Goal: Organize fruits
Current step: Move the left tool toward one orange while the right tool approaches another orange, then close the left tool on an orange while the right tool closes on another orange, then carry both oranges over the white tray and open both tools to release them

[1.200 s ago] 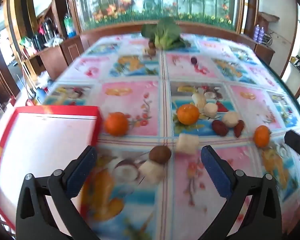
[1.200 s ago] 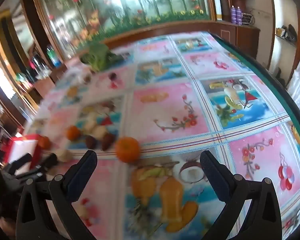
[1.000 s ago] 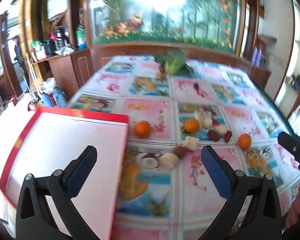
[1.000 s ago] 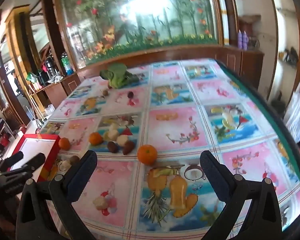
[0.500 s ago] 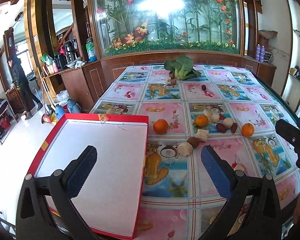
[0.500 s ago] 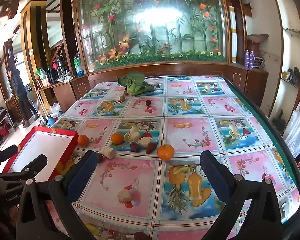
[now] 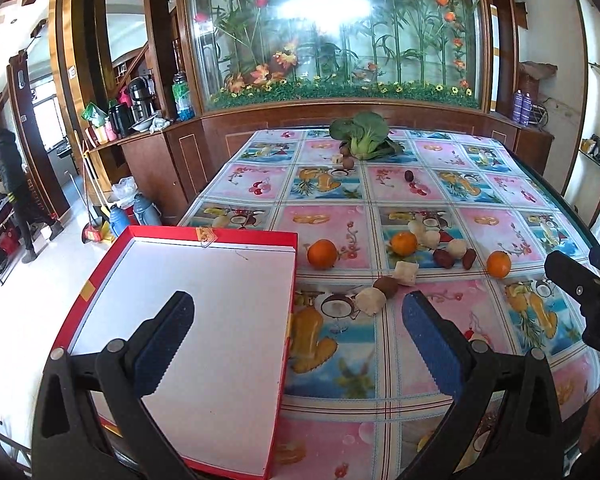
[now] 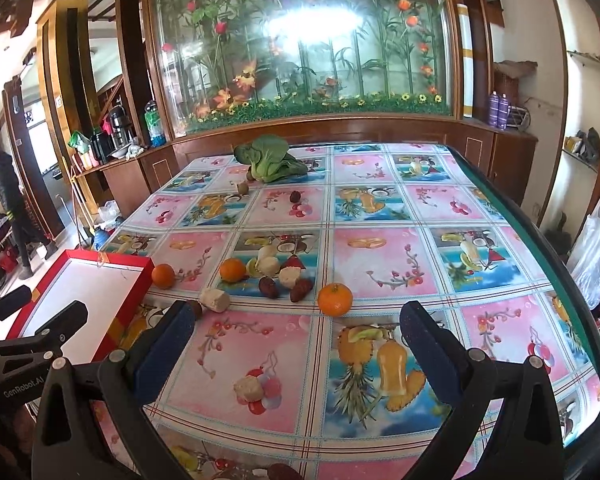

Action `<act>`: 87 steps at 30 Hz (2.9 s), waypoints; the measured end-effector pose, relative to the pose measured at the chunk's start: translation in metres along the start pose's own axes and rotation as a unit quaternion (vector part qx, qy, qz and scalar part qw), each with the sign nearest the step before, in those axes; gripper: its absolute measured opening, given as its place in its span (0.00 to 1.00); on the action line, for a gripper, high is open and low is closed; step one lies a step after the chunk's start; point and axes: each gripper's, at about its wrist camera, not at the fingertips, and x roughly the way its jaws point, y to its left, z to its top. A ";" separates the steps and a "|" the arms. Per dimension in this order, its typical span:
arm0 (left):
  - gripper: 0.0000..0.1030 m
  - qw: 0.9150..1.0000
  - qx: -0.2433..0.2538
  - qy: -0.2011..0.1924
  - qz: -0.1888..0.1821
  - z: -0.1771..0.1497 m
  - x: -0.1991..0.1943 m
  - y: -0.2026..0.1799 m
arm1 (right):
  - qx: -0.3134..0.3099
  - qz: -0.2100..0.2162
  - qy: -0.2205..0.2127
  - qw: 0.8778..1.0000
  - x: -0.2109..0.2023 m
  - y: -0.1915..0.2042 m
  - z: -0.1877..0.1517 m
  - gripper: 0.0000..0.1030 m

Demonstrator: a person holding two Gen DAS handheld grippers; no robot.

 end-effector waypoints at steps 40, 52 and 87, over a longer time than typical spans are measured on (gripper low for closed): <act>0.91 0.974 0.122 0.170 -0.084 0.055 0.187 -0.093 | -0.029 -0.016 0.128 0.991 0.120 -0.039 0.000 0.87; 0.57 0.962 0.116 0.193 -0.153 0.051 0.197 -0.101 | -0.010 -0.016 0.147 0.989 0.133 -0.044 -0.005 0.66; 0.32 0.991 -0.012 0.132 -0.026 -0.010 0.051 0.111 | -0.045 0.171 0.104 0.979 0.071 0.069 0.003 0.34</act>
